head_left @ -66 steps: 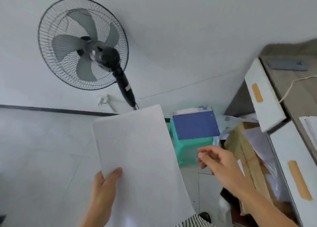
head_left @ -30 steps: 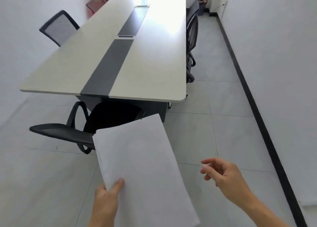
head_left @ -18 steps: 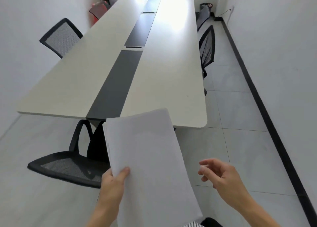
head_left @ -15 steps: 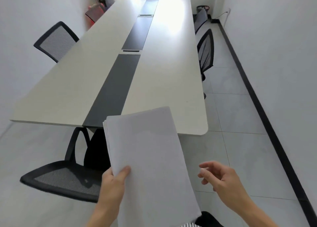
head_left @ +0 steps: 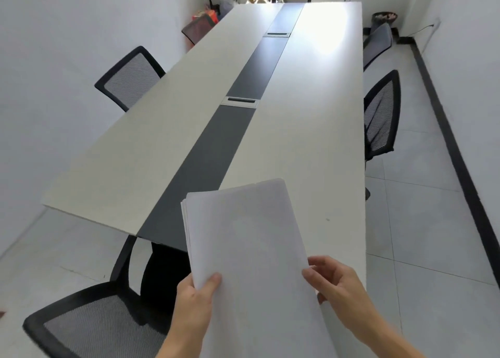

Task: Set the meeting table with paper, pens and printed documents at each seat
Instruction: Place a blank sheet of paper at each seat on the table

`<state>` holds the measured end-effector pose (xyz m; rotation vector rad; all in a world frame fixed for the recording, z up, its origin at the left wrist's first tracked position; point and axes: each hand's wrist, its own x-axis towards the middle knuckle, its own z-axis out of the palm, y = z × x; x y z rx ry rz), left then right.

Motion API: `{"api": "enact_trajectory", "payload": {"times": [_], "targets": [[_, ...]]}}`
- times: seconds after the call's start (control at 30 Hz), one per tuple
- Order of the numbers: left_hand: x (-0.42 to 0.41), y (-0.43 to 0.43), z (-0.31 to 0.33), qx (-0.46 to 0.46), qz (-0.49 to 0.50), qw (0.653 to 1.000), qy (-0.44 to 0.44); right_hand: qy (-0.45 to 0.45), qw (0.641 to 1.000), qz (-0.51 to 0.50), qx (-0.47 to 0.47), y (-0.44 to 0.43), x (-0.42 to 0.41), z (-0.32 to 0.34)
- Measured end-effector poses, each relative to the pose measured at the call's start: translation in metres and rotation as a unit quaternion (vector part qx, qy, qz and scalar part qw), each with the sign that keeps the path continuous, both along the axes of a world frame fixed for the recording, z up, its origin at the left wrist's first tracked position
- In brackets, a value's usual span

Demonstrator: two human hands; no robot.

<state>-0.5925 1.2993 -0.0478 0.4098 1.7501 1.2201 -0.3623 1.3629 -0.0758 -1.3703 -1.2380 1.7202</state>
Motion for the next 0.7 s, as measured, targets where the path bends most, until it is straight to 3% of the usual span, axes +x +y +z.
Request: {"api": "enact_trajectory", "payload": {"times": [0.13,0.5,0.7], "targets": [[0.011,0.030,-0.007,-0.016,0.029,0.999,-0.013,-0.003,1.000,0.003,0.017,0.056,-0.010,-0.004],[-0.022,0.071,-0.010,-0.021,0.038,0.994,-0.101,0.006,0.993,0.099,-0.066,0.118,-0.048,-0.017],[-0.070,0.080,-0.008,0.004,0.062,0.993,-0.096,-0.064,0.997,-0.014,-0.027,0.155,-0.077,-0.029]]}}
